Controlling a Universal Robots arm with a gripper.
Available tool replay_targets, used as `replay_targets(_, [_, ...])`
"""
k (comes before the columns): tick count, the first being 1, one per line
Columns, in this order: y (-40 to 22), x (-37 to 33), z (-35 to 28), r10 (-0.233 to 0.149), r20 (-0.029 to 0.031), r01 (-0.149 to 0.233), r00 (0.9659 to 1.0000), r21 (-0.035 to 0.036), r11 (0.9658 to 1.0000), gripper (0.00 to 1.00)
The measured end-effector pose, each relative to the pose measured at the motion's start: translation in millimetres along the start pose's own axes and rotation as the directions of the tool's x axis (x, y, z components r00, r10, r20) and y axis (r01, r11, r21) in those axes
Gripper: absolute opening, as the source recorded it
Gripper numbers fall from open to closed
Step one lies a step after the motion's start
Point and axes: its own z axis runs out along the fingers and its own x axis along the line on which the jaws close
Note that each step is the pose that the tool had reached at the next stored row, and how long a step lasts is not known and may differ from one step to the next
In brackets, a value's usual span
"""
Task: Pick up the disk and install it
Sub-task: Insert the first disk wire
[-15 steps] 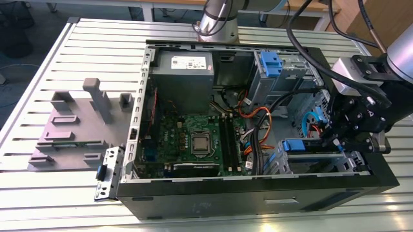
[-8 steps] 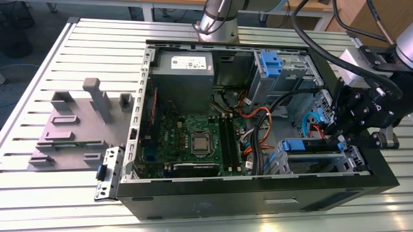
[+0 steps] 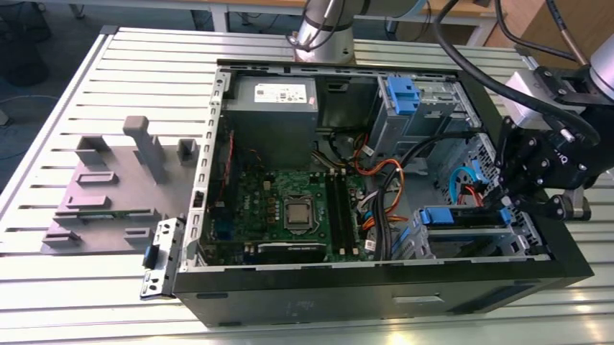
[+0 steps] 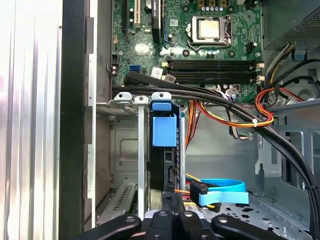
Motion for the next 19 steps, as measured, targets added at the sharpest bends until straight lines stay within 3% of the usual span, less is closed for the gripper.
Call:
replay_targets(5, [-3.9,0.0,0.5,-0.002,0.0002,0.002,1.0,-0.0084,1.0,0.11])
replay_targets(7, [-5.5,-0.1,0.6,-0.002,0.0047,0.002,1.0,-0.0109,0.9999,0.11])
replay_targets(9, [-6.3,-0.1,0.5,-0.003,0.0098,0.003,0.9999,-0.0117,0.9999,0.11])
replay_targets(14, [-9.6,-0.1,0.0,-0.003,0.0105,0.003,0.9999,-0.0119,0.9999,0.11])
replay_targets(19, [-10.1,-0.3,-8.0,-0.003,0.0105,0.003,0.9999,-0.0118,0.9999,0.11])
